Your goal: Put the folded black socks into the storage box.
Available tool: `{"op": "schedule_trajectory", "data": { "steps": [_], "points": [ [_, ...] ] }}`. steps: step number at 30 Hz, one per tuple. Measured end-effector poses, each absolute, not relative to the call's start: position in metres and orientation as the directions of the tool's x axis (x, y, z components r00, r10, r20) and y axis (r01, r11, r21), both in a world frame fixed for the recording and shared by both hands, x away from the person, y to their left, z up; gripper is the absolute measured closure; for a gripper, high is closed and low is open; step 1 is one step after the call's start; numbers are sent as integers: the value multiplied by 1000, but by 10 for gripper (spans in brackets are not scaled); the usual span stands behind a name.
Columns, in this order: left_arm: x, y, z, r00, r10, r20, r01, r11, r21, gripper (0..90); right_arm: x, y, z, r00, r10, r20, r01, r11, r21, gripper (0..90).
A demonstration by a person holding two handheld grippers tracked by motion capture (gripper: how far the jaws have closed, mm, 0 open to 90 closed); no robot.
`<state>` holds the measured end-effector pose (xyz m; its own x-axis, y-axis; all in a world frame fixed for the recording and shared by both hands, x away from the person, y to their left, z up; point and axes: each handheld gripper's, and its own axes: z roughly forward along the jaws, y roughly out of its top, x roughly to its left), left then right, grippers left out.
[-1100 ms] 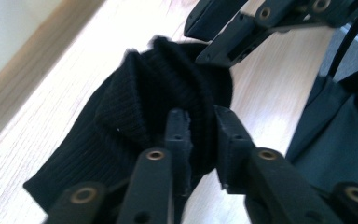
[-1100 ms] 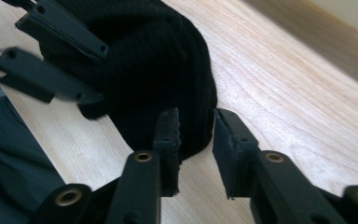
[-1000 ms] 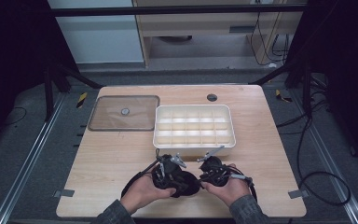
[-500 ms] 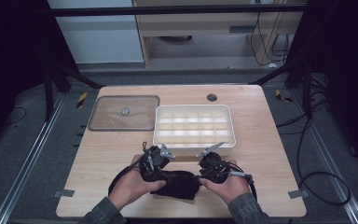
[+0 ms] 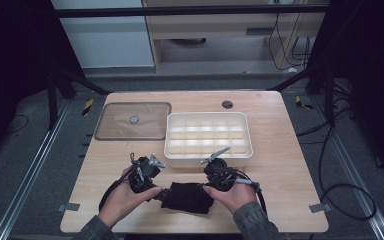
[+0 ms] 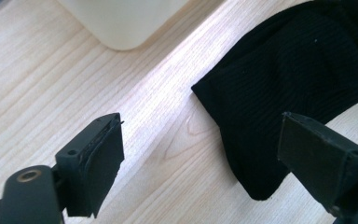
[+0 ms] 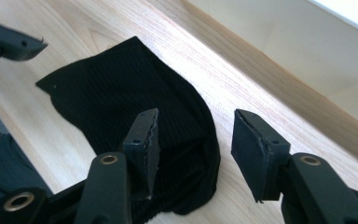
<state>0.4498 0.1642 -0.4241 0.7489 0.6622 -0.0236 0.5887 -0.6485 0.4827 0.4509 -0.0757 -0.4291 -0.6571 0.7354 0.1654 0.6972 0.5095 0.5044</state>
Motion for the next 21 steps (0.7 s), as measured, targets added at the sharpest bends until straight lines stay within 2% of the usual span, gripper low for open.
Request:
{"op": "schedule_trajectory", "data": {
  "steps": [13, 15, 21],
  "points": [
    [445, 165, -431, 755, 655, -27, 591, -663, 460, 189, 459, -63, -443, -652, 745, 140, 709, 532, 463, 498],
    [442, 165, -434, 759, 650, -35, 592, -667, 452, 240, 455, -64, -447, -649, 748, 139, 714, 536, 450, 495],
    [438, 161, -443, 774, 631, -52, 587, -686, 430, 288, 451, -66, -453, -654, 742, 144, 717, 548, 432, 490]
  ]
}}
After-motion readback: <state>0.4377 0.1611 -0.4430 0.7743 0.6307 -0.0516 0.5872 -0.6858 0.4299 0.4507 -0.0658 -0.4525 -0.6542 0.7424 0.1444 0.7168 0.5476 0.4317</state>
